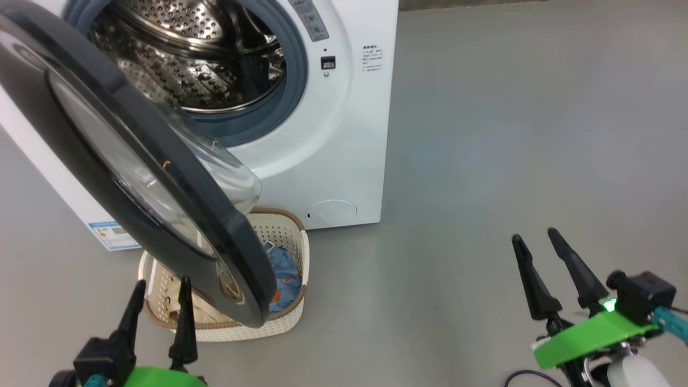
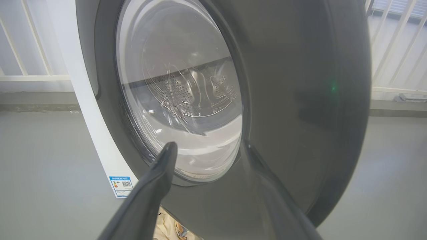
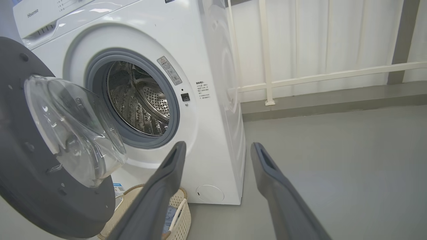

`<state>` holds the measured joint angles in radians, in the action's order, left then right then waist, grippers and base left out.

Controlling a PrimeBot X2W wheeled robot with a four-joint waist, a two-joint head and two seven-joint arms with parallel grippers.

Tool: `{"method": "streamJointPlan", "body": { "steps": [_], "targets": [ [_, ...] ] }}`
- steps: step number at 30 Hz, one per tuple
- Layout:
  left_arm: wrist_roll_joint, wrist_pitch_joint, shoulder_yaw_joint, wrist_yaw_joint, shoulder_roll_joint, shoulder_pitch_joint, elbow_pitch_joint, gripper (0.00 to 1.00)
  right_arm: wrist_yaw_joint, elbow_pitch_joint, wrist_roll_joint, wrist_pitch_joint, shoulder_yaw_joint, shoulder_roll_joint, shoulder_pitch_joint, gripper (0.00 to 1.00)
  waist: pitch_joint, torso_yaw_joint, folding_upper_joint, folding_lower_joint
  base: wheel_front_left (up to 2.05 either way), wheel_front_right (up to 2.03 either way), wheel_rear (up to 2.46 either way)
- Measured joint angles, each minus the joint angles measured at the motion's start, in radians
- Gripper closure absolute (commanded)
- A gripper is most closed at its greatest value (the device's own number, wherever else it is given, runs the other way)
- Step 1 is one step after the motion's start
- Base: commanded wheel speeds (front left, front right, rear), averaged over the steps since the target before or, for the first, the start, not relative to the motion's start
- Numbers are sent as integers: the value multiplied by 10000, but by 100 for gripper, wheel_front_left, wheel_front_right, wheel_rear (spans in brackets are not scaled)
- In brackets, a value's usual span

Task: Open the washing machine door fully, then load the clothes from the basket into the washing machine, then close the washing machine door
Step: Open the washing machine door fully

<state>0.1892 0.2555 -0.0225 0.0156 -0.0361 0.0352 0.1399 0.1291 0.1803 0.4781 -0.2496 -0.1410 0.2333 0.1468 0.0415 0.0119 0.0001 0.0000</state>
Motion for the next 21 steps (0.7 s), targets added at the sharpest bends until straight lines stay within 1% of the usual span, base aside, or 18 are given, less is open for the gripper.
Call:
{"method": "streamJointPlan", "body": {
  "steps": [3, 5, 8, 10, 12, 14, 21],
  "targets": [
    [12, 0, -31, -105, -13, -256, -104, 0, 0, -192, -616, 0, 341, -247, -503, 0, -103, -59, 0, 0, 0, 0, 0],
    [13, 0, -65, -128, -19, -433, -150, 0, 0, -228, -786, -2, 577, -512, -901, 0, -166, -83, 0, 0, 0, 0, 0],
    [61, 0, -113, -305, -25, -793, -282, 0, 0, -349, -1338, 0, 918, -859, -1452, 0, -290, -142, 0, 0, 0, 0, 0],
    [134, 0, -102, -389, -27, -919, -357, 0, 0, -403, -1465, 0, 1003, -978, -1554, 0, -337, -179, 0, 0, 0, 0, 0],
    [171, 0, -96, -472, -29, -1010, -426, 0, 0, -493, -1793, 0, 1070, -1055, -1671, 0, -362, -195, 0, 0, 0, 0, 0],
    [186, 0, -67, -476, -31, -1018, -495, 0, 0, -510, -1862, 0, 1221, -1114, -1709, 0, -362, -197, 0, 0, 0, 0, 0],
    [171, 0, -92, -564, -35, -1034, -604, 0, 0, -571, -1990, 0, 1262, -1154, -1709, 0, -358, -154, 0, 0, 0, 0, 0]
  ]
}}
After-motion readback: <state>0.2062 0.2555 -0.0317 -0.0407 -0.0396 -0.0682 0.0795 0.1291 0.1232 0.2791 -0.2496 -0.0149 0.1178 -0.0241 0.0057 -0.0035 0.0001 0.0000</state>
